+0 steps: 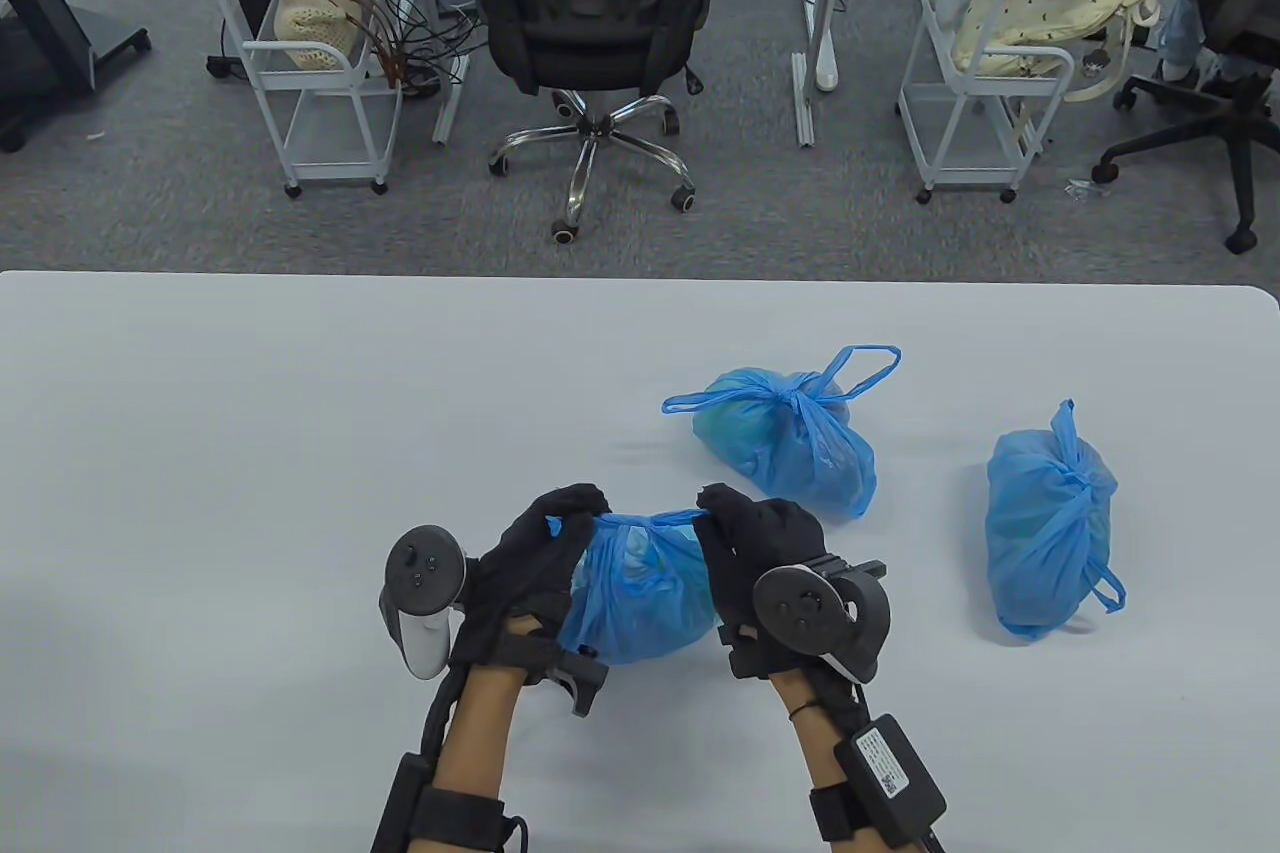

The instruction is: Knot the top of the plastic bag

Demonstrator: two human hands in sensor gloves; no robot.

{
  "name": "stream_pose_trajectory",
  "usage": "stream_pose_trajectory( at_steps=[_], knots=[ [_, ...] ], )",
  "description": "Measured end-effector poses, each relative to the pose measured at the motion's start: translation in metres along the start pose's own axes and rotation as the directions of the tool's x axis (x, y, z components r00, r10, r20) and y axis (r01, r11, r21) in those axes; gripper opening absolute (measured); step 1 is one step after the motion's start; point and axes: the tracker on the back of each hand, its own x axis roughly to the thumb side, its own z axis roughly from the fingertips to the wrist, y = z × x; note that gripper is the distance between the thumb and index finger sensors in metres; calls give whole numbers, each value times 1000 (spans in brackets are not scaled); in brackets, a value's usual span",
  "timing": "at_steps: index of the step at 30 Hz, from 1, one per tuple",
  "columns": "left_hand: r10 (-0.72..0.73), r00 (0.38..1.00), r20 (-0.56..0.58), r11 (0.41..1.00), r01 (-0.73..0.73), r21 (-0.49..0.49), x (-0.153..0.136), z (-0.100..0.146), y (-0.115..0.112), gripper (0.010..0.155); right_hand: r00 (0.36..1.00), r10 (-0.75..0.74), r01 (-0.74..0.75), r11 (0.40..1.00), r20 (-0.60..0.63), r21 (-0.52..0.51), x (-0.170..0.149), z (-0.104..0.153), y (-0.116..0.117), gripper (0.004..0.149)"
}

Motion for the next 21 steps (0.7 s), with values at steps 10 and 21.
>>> stream_pose_trajectory(
  at_steps=[10, 21],
  knots=[
    [-274, 962, -9, 960, 274, 51, -2, 2, 23, 40, 950, 241, -241, 970, 197, -22, 9, 3, 1, 36],
    [-518, 854, -53, 851, 521, 67, -5, 3, 36, 39, 886, 372, -385, 923, 278, -6, -1, 3, 1, 36]
  ],
)
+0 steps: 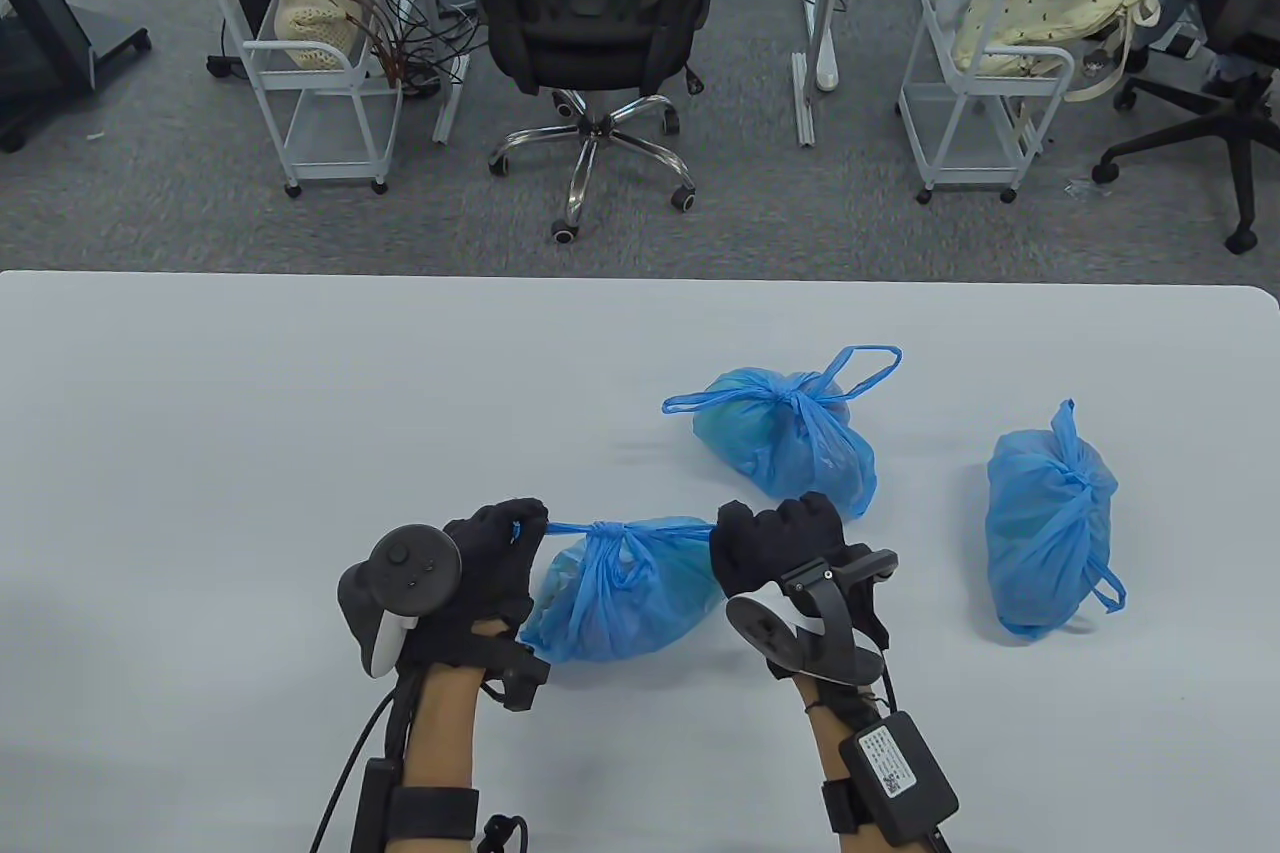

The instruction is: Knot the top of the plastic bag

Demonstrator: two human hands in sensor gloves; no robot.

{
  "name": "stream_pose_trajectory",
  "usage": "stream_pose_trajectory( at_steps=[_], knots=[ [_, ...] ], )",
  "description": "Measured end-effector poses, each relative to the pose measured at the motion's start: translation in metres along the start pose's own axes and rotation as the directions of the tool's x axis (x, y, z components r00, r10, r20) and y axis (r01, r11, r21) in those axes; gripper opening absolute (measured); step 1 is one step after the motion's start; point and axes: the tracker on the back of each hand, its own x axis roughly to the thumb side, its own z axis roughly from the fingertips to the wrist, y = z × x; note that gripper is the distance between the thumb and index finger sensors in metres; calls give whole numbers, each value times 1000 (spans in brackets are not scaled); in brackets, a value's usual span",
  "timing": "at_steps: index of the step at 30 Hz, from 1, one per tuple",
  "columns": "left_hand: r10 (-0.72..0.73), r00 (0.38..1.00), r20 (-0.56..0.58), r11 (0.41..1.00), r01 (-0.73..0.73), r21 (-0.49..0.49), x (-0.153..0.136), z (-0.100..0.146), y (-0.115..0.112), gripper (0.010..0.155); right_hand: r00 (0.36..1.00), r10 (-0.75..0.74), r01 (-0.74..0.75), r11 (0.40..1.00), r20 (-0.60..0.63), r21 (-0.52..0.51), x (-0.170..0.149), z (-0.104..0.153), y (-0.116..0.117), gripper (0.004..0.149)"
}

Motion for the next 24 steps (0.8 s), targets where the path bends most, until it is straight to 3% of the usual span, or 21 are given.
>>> stream_pose_trajectory(
  at_steps=[7, 12, 17, 24],
  knots=[
    [-100, 989, -110, 992, 108, 71, -14, 3, 14, 37, 1000, -1, 2, 999, -24, 48, -10, 2, 4, 35],
    [-148, 959, -240, 986, 163, 43, -36, 4, 11, 37, 995, -17, 27, 994, -94, 106, -27, 8, 14, 35],
    [-148, 960, -236, 987, 157, 19, -38, 2, 8, 37, 995, -7, 19, 993, -103, 115, -30, 9, 16, 35],
    [-72, 984, -160, 989, 91, 115, -34, 5, 14, 37, 995, 0, 7, 998, -96, 70, -27, 9, 12, 35]
  ],
)
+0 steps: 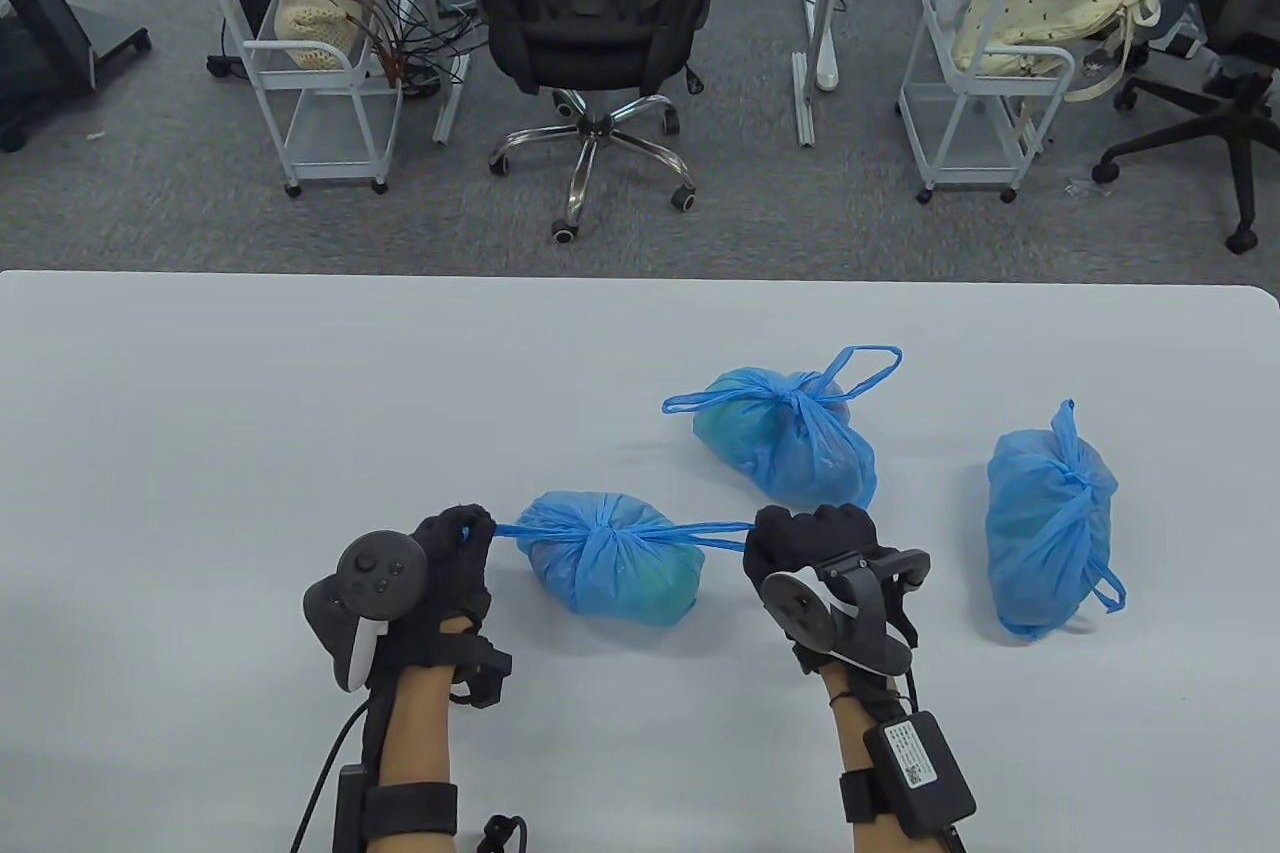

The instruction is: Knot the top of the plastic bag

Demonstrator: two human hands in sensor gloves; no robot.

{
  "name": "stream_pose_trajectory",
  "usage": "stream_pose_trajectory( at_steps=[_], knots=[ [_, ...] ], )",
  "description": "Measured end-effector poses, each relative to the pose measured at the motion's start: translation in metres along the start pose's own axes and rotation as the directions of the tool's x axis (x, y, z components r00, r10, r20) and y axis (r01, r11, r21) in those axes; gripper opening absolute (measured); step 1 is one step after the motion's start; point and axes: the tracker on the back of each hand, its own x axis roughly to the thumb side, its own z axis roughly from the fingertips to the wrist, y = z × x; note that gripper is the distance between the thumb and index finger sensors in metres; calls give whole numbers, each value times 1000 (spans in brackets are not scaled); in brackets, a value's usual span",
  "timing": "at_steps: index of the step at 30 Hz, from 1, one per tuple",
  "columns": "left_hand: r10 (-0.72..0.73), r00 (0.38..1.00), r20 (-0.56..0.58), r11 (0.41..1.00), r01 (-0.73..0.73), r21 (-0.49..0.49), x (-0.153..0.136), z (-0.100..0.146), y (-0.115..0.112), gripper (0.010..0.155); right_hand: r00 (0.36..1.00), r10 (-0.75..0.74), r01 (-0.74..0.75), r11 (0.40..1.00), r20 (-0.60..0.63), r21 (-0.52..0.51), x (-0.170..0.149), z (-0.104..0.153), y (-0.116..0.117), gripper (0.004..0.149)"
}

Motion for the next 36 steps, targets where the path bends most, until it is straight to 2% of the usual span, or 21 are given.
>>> stream_pose_trajectory(
  at_steps=[3, 7, 11, 13, 15, 16, 18, 20, 24, 30, 32, 34, 36],
  knots=[
    [-8, 993, 121, 998, 0, 67, 18, 2, 4, 36, 999, -49, 48, 998, -19, -38, -1, 0, -3, 35],
    [-19, 968, 252, 998, 2, 67, 50, 8, 3, 35, 990, -138, 136, 988, -10, -79, 1, -1, -7, 36],
    [-168, 917, 361, 984, 179, 3, 83, 18, -15, 36, 967, -251, 254, 959, 39, -128, 13, -5, -18, 36],
    [-327, 854, 404, 927, 374, -41, 97, 23, -32, 47, 946, -314, 322, 935, 77, -145, 23, -6, -24, 36],
    [-519, 734, 439, 818, 575, 5, 107, 29, -48, 59, 923, -367, 382, 911, 116, -157, 34, -9, -31, 36],
    [-554, 700, 451, 791, 611, 25, 110, 30, -54, 60, 914, -385, 402, 902, 129, -157, 40, -10, -34, 36],
    [-582, 676, 452, 759, 651, 4, 113, 30, -62, 60, 899, -408, 431, 887, 158, -163, 51, -11, -40, 36],
    [-578, 685, 444, 753, 657, -31, 114, 31, -67, 56, 879, -441, 469, 867, 182, -168, 59, -11, -45, 36],
    [-633, 644, 430, 730, 682, 52, 117, 33, -69, 43, 843, -494, 530, 830, 213, -173, 66, -12, -49, 36],
    [-676, 630, 383, 723, 668, 176, 111, 31, -63, 38, 874, -476, 485, 845, 95, -224, 34, -9, -39, 36],
    [-672, 652, 351, 734, 648, 202, 108, 26, -55, 37, 893, -449, 446, 868, 39, -218, 19, -7, -31, 36],
    [-615, 731, 295, 788, 575, 221, 106, 14, -37, 37, 918, -396, 387, 903, -11, -186, 6, -4, -23, 37],
    [-541, 803, 251, 841, 502, 203, 108, 3, -23, 37, 942, -336, 332, 931, -4, -155, 4, -3, -18, 39]
  ],
)
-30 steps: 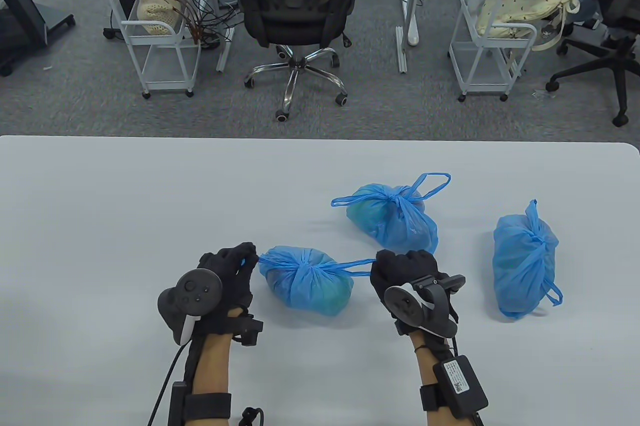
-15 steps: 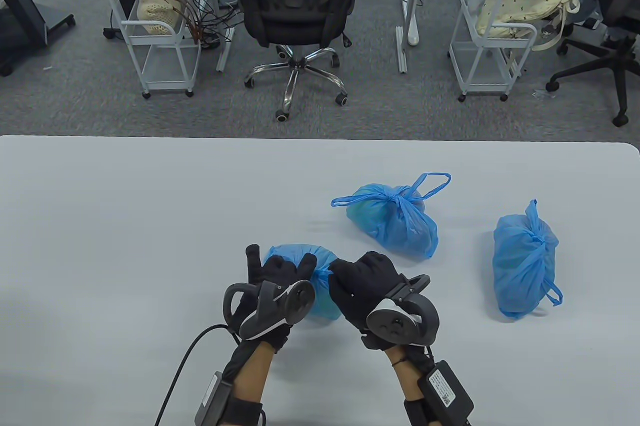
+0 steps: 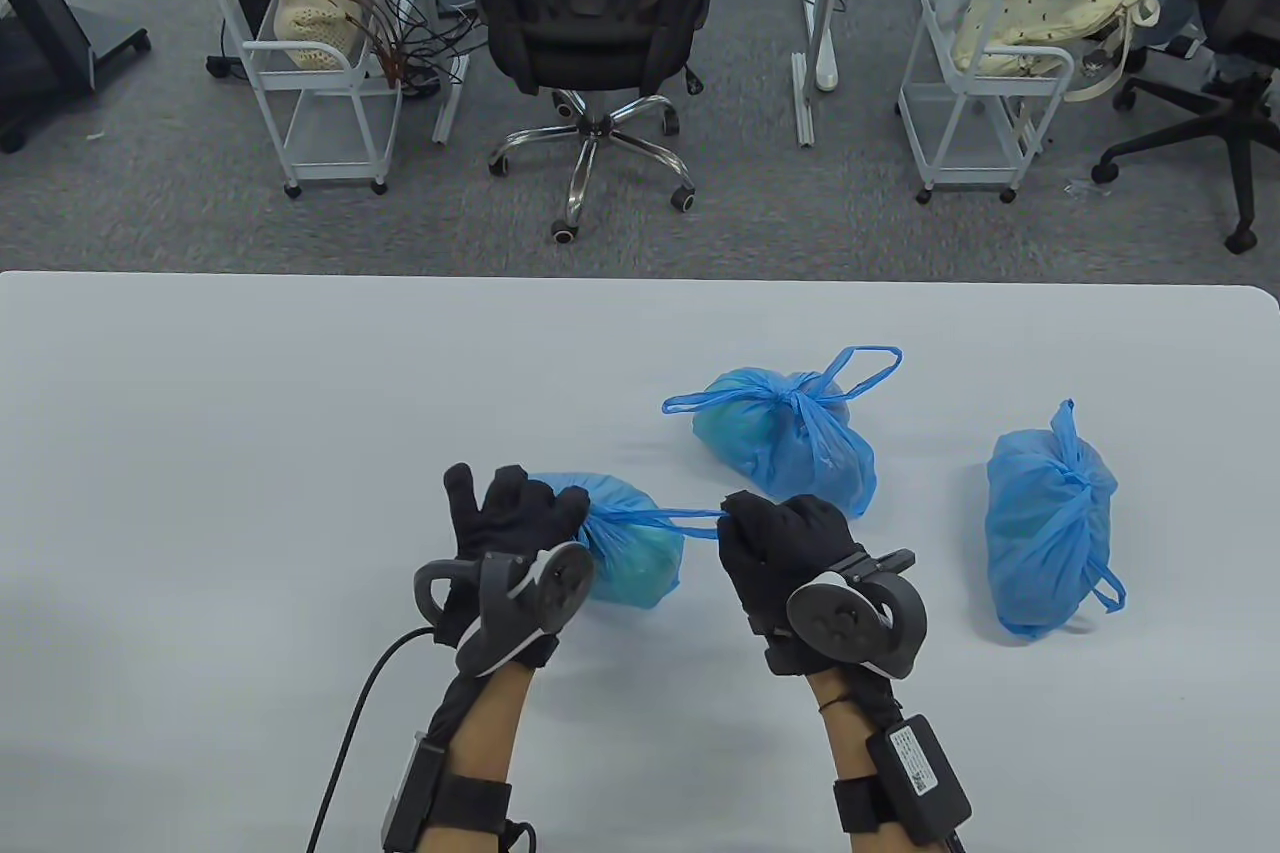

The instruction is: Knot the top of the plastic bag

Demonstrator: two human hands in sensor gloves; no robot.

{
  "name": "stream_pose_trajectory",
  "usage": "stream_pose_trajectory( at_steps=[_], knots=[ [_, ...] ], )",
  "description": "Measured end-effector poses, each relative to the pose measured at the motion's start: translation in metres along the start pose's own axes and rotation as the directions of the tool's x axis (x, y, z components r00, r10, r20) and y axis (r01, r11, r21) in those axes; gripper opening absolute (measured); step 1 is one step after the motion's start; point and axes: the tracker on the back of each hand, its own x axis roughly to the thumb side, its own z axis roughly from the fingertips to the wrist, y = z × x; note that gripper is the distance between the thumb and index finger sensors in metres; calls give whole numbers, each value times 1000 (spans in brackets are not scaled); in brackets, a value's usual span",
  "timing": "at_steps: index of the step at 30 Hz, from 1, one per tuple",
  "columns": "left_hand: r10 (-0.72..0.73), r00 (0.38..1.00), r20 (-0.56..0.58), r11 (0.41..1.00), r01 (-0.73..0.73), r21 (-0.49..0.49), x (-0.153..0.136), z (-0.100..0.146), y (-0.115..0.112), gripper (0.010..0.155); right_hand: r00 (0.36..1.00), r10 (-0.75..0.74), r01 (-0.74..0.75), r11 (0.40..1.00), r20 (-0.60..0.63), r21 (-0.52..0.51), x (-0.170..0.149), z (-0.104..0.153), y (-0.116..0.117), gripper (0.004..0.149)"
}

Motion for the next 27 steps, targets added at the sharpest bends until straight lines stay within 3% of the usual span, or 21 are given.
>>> stream_pose_trajectory(
  at_steps=[3, 7, 12, 19, 21, 23, 27],
  knots=[
    [-95, 994, -47, 993, 98, 64, -15, -18, 18, 37, 997, 76, -76, 997, 28, -3, -1, -1, 3, 37],
    [-127, 982, -138, 988, 137, 70, -41, -40, 27, 38, 992, 122, -123, 991, 26, 44, -11, 2, 10, 38],
    [-216, 945, -247, 973, 230, 28, -84, -63, 8, 41, 983, 181, -183, 980, 21, 81, -21, 6, 12, 37],
    [-327, 855, -403, 941, 333, -58, -132, -74, -20, 42, 985, 174, -175, 981, 15, 81, -21, 5, 12, 38],
    [-299, 846, -441, 952, 295, -79, -143, -72, -22, 43, 984, 177, -178, 980, 17, 86, -22, 5, 13, 38],
    [-182, 858, -480, 983, 150, -104, -155, -66, -23, 45, 985, 171, -171, 981, 13, 90, -22, 5, 13, 38],
    [37, 862, -505, 997, -66, -40, -162, -57, -4, 50, 984, 178, -178, 980, 14, 90, -21, 6, 12, 38]
  ],
)
